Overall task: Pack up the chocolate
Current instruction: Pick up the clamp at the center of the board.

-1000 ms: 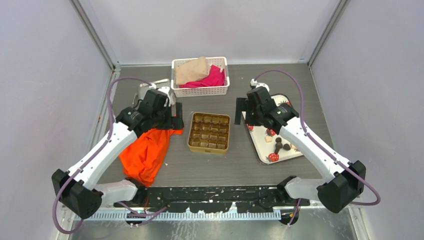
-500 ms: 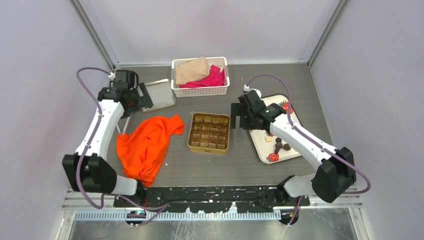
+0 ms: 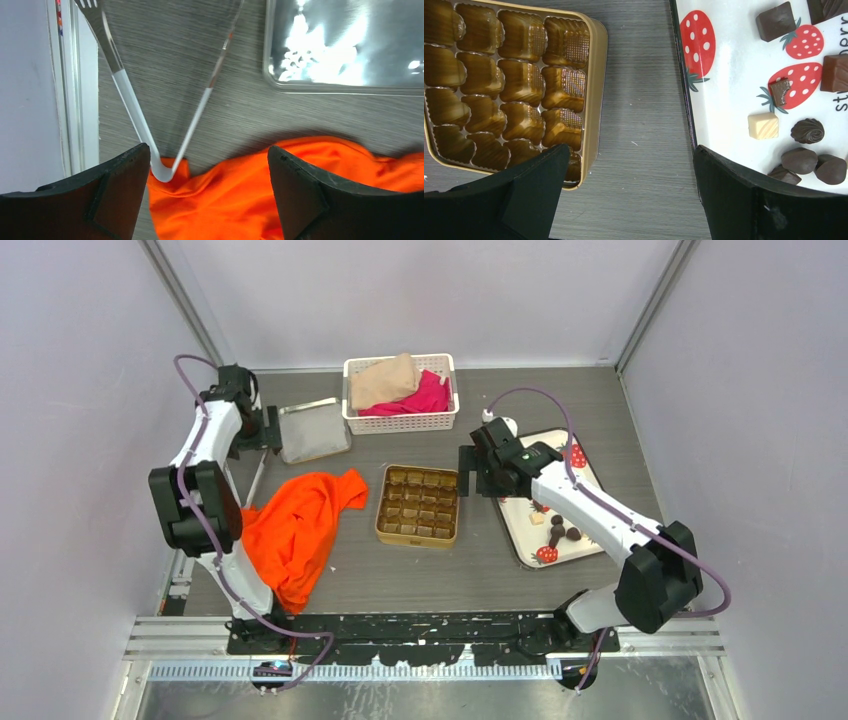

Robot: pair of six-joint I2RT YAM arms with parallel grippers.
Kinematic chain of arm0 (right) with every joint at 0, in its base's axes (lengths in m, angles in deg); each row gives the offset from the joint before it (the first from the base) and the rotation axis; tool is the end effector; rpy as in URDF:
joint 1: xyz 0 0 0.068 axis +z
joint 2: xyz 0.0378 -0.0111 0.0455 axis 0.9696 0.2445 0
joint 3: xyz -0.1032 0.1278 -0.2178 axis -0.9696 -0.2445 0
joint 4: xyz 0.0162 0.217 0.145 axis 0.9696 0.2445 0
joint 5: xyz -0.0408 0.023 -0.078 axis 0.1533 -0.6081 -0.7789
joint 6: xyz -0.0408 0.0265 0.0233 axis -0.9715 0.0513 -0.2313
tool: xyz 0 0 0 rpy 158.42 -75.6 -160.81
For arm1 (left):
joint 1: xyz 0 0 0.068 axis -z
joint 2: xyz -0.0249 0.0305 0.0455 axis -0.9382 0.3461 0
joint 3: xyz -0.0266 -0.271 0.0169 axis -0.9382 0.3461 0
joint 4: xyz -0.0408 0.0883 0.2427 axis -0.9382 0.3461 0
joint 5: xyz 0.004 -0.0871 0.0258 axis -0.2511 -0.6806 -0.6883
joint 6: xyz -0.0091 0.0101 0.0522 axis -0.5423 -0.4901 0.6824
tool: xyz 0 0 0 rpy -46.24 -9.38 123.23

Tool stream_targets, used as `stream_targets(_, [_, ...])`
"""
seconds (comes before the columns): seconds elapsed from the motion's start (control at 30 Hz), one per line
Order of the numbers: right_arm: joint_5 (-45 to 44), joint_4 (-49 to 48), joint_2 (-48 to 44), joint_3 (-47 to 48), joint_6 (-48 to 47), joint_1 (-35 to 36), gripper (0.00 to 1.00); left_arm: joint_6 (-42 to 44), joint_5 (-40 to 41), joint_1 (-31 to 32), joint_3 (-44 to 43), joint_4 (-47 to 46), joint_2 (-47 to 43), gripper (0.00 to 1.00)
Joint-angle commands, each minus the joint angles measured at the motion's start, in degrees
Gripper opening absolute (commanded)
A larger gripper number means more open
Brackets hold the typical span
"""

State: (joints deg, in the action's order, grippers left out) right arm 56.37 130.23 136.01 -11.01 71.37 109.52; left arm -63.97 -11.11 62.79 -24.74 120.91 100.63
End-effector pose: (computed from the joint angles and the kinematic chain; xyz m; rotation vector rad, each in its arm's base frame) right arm 0.2415 0.1520 0.2718 -0.0247 2.5626 0.1483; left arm 0.3829 0.0522 0.2643 -0.3614 2.6452 0.2059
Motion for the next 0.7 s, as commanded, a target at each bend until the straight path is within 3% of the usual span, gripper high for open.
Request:
stream_targets(0.0, [-1.6,0.6,0.3,3.6,-0.7,0.3,1.00,8.6,-2.6,-1.5,-1.8,-1.2,2.8,0.86])
stream_targets(0.37, [-2.9,2.4,3.0,6.3,-1.6,0.3,1.00,10.7,-2.2,-3.8,1.2,-7.0,8.3,0.73])
stream_targets(0.67, [-4.6,3.6,3.7,7.3,-1.5,0.3,1.00,12.2,-3.3,-5.2,3.5,-11.3,10.1,0.36])
